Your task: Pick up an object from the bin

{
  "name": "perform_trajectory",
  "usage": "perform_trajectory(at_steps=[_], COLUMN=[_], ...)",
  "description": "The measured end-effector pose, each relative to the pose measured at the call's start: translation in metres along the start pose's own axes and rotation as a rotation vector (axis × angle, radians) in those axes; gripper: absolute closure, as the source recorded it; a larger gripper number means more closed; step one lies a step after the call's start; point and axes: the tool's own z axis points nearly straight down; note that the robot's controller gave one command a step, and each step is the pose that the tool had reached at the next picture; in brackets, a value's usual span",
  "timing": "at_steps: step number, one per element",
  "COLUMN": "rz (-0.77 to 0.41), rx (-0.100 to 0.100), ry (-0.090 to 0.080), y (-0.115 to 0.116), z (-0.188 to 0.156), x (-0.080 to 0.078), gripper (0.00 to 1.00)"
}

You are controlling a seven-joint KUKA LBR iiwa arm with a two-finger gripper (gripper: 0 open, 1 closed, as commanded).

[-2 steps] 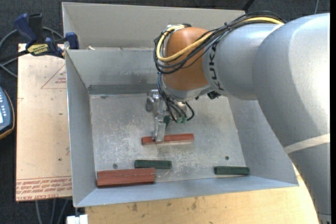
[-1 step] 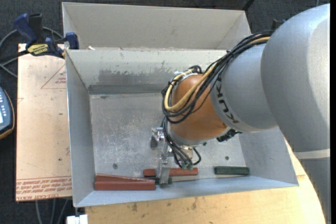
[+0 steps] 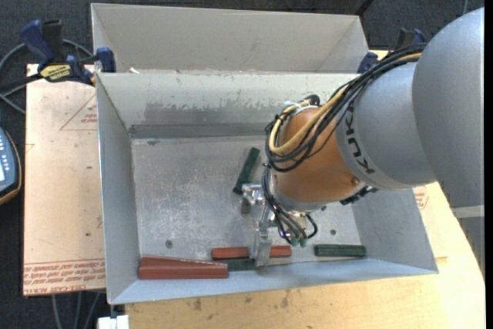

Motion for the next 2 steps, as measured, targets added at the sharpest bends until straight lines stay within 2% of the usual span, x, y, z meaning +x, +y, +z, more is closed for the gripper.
perform_trajectory(at_steps=[1,2], rz=[0.088,-0.059], rx=[0.002,-0.004], ry=[0.01,0.01], y=[-0.037,0.127], z=[-0.055,-0.003], x=[0.015,-0.026], gripper=[0.0,0.0])
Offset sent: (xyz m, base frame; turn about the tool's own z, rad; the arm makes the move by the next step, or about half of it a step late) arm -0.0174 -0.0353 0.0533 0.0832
